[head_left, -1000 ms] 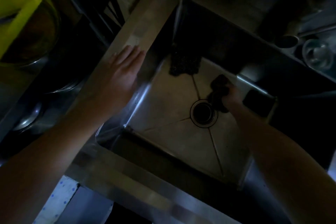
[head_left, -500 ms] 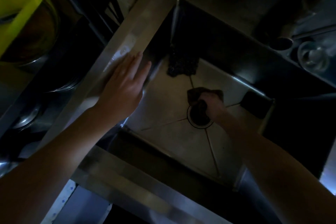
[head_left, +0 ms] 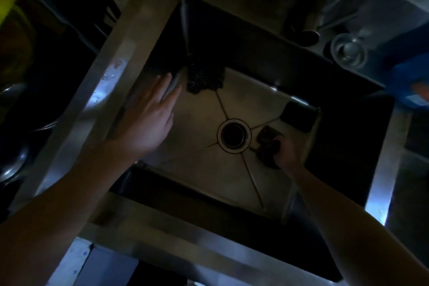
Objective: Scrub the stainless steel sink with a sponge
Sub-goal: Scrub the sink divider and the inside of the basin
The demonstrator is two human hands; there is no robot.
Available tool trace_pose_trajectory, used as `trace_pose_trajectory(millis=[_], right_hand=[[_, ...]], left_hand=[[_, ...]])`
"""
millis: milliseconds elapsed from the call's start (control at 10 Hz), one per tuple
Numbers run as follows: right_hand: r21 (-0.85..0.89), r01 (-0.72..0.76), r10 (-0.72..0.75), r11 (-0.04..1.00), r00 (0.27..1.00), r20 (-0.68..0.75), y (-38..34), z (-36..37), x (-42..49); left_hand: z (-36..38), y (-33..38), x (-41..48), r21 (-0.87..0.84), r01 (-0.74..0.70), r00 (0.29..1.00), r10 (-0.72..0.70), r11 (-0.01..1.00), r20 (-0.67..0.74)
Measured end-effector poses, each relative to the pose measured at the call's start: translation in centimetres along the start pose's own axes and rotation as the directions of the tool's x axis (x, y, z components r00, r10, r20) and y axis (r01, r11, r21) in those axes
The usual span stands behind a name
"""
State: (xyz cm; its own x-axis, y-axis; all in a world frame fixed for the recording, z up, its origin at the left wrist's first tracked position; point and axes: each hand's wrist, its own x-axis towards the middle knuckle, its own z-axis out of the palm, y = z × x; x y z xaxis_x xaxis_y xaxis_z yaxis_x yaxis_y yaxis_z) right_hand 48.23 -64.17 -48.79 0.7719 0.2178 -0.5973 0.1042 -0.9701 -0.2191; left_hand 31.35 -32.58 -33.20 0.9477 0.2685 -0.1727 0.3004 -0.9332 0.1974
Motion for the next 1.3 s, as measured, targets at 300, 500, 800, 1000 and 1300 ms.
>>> trace_pose_trajectory(millis=[300, 500, 800, 1000, 1300], right_hand=[[-0.118, 0.18, -0.141, 0.977, 0.95, 0.279, 0.5, 3.9, -6.5], [-0.043, 0.251, -0.22, 0.967, 0.909, 0.354, -4.6, 6.7, -9.6], [0.002, 0.424, -0.379, 0.906, 0.809, 0.449, -13.1, 9.7, -10.1], [-0.201, 0.686, -0.542, 0.699, 0.692, 0.478, -12.9, 10.4, -10.1], [-0.189, 0.292, -0.245, 0.937, 0.94, 0.237, -2.4, 5.9, -6.9]], left_hand=[[0.8, 2.1, 0.2, -0.061, -0.056, 0.998, 0.055, 0.997, -0.011], [0.0, 0.6, -1.5, -0.044, -0.026, 0.999, 0.024, 0.999, -0.038], [-0.5, -3.0, -4.3, 0.006, 0.008, 0.999, -0.008, 1.0, -0.048], [-0.3, -3.3, -3.7, 0.024, -0.025, 1.0, 0.025, 0.999, 0.001], [0.0, 0.4, -0.3, 0.009, -0.108, 0.994, 0.108, 0.994, 0.005]])
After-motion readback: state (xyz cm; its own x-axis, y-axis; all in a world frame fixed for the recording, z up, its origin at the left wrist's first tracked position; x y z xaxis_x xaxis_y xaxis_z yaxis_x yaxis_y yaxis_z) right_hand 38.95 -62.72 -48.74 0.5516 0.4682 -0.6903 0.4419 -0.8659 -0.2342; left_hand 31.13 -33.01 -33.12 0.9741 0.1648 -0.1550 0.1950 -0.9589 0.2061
